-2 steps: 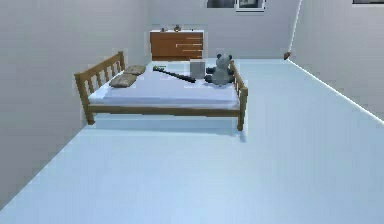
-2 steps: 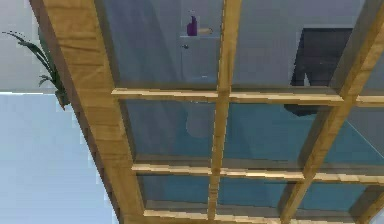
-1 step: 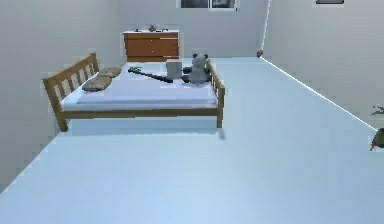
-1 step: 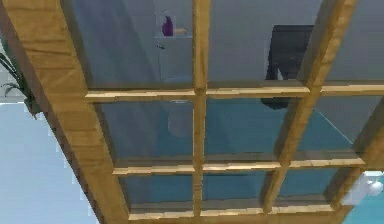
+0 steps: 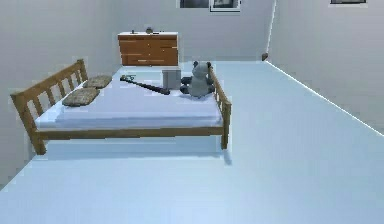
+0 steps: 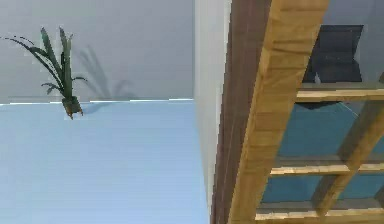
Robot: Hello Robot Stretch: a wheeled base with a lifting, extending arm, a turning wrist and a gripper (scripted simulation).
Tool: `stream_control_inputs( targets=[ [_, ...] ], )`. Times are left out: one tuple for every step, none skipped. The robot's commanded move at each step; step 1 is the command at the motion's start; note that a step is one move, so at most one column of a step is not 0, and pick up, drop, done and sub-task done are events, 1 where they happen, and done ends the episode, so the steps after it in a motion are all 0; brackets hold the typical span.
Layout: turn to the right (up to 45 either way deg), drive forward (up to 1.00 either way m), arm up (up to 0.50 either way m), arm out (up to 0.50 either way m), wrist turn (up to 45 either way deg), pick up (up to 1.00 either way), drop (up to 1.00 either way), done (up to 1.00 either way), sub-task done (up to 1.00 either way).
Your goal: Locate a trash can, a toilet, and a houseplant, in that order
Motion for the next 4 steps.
stream_control_inputs(
  targets=[
    [45.0, 0.0, 0.0, 0.0, 0.0, 0.0, 0.0, 0.0, 0.0],
    [27.0, 0.0, 0.0, 0.0, 0.0, 0.0, 0.0, 0.0, 0.0],
    [0.0, 0.15, 0.0, 0.0, 0.0, 0.0, 0.0, 0.0, 0.0],
    [-21.0, 0.0, 0.0, 0.0, 0.0, 0.0, 0.0, 0.0, 0.0]
  ],
)
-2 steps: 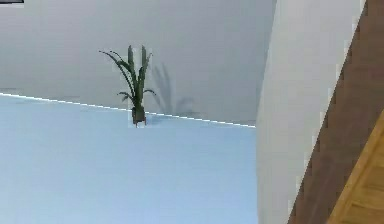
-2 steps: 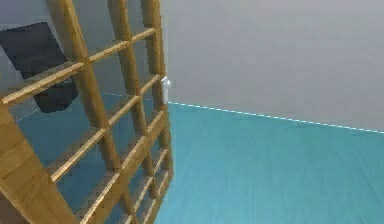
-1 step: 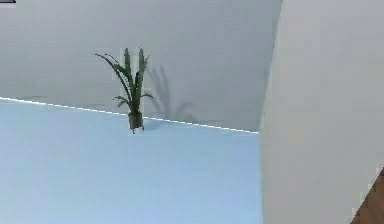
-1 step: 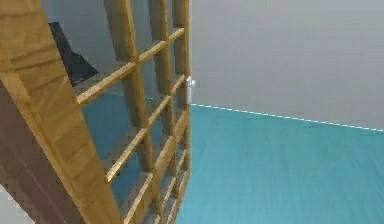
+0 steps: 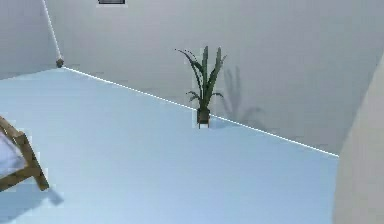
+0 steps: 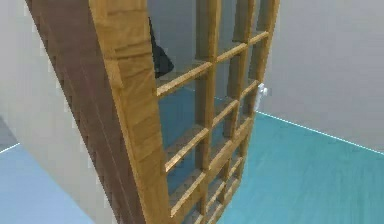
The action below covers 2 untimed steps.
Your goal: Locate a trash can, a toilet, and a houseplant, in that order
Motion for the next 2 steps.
stream_control_inputs(
  targets=[
    [0.0, 1.0, 0.0, 0.0, 0.0, 0.0, 0.0, 0.0, 0.0],
    [-3.0, 0.0, 0.0, 0.0, 0.0, 0.0, 0.0, 0.0, 0.0]
  ],
)
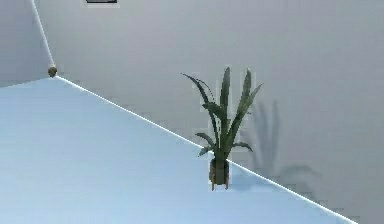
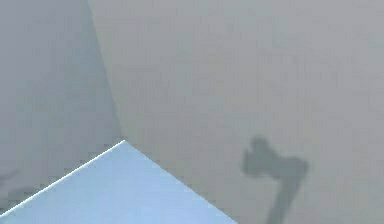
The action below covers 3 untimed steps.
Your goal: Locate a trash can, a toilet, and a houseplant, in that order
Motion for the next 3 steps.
stream_control_inputs(
  targets=[
    [0.0, 0.35, 0.0, 0.0, 0.0, 0.0, 0.0, 0.0, 0.0],
    [12.0, 0.0, 0.0, 0.0, 0.0, 0.0, 0.0, 0.0, 0.0],
    [0.0, 0.0, 0.0, 0.0, 0.0, 0.0, 0.0, 1.0, 0.0]
  ],
)
